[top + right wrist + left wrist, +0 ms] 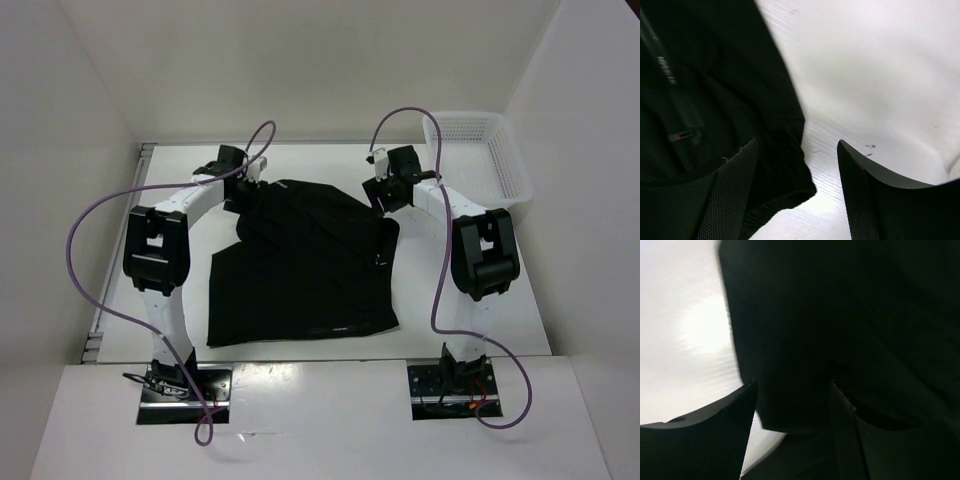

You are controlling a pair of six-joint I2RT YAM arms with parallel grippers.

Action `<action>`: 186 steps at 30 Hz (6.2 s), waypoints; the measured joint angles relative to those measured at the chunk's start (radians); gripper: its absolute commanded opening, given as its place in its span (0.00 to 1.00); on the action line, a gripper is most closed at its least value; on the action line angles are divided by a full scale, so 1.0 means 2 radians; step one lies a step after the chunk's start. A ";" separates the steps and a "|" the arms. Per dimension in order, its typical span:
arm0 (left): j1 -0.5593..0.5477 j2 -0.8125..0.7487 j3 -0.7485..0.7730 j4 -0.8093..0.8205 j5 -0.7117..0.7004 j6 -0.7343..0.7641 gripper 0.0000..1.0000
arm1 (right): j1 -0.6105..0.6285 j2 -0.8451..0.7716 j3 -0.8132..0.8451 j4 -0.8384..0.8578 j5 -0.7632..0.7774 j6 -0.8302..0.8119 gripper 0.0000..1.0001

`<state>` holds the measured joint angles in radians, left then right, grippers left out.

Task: Fold and stack the shorts
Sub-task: Flatten the shorts out, then fold the shorts

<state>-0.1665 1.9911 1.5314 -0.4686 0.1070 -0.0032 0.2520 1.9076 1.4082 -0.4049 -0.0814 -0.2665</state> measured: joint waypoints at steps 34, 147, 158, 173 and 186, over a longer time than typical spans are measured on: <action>0.017 -0.091 -0.092 -0.080 -0.006 0.001 0.75 | 0.038 0.049 0.056 -0.048 -0.079 -0.129 0.35; -0.072 -0.080 -0.009 -0.144 -0.010 -0.001 0.37 | -0.111 -0.009 0.044 -0.040 -0.346 0.115 0.00; -0.033 -0.140 -0.129 -0.180 -0.011 0.000 0.54 | -0.113 -0.047 -0.037 -0.075 -0.315 0.044 0.00; 0.029 -0.031 -0.081 -0.122 0.109 0.000 0.53 | -0.113 -0.063 -0.058 -0.079 -0.307 0.014 0.00; 0.037 -0.004 -0.072 -0.145 0.129 0.000 0.05 | -0.113 -0.064 -0.063 -0.079 -0.305 0.011 0.00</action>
<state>-0.0925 1.9835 1.3880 -0.7578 0.3653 -0.0029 0.0265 1.7805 1.2819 -0.5636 -0.6922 -0.2451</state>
